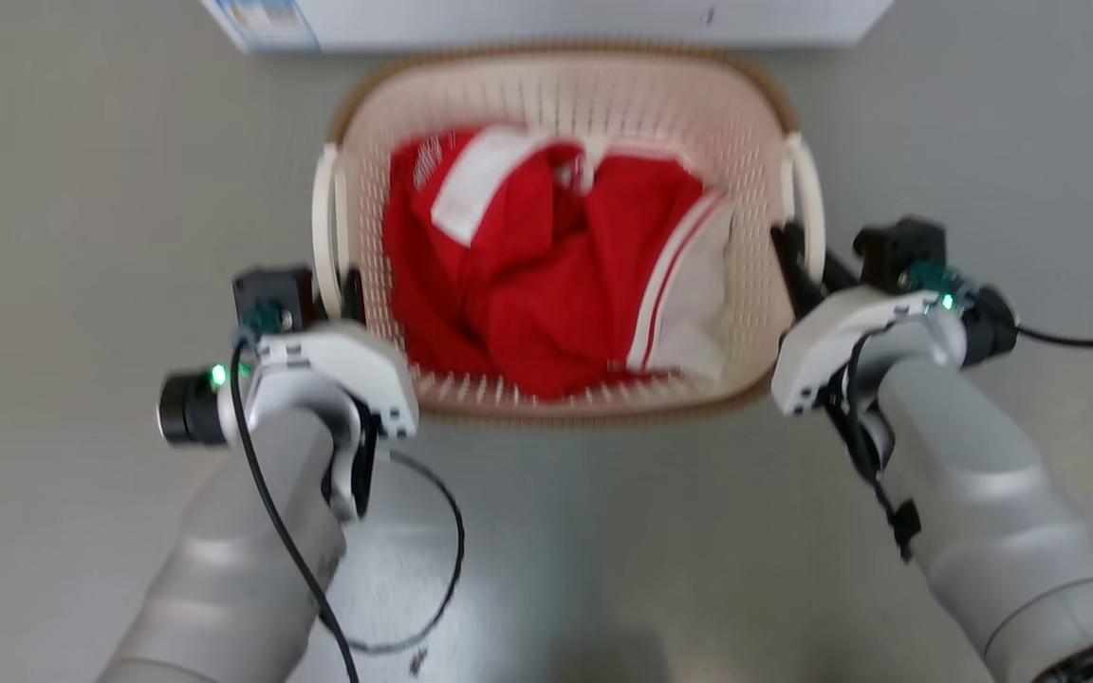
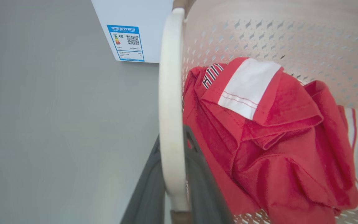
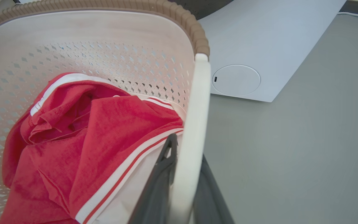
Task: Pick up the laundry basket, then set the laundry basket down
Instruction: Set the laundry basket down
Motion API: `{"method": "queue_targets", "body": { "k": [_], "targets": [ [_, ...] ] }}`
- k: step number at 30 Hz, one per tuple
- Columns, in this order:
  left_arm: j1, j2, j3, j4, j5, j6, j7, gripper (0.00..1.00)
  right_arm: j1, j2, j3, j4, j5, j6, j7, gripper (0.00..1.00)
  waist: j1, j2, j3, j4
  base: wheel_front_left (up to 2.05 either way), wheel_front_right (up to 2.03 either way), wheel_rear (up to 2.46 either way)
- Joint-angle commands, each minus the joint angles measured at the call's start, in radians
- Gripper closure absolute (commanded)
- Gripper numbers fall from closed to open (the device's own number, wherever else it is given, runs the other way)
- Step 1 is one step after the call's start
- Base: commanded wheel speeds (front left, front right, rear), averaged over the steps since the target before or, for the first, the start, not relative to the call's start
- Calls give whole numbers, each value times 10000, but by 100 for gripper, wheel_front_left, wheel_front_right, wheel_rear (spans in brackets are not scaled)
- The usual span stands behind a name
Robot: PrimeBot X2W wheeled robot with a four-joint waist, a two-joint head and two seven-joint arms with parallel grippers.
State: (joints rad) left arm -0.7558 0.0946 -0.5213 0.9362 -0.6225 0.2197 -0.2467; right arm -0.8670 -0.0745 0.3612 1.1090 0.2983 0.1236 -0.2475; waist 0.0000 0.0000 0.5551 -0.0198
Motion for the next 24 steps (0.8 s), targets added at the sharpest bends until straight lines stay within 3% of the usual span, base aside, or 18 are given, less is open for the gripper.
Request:
{"method": "queue_targets", "body": {
  "k": [1,11,24],
  "targets": [
    [-440,160,369,-350,251,53,-150,100,-18,243,44,-272,-311,71,-142,100,0,0,1115,-7,0,0,0],
    [-1178,-172,1758,-1012,1855,-330,-150,100,-463,243,-1813,-1116,-2148,71,-142,100,0,0,2717,312,0,0,0],
    [-1591,-428,2953,-1350,3063,-721,-151,100,-851,243,-2474,-1608,-2902,71,-143,100,0,0,3690,444,0,0,0]
  ]
}}
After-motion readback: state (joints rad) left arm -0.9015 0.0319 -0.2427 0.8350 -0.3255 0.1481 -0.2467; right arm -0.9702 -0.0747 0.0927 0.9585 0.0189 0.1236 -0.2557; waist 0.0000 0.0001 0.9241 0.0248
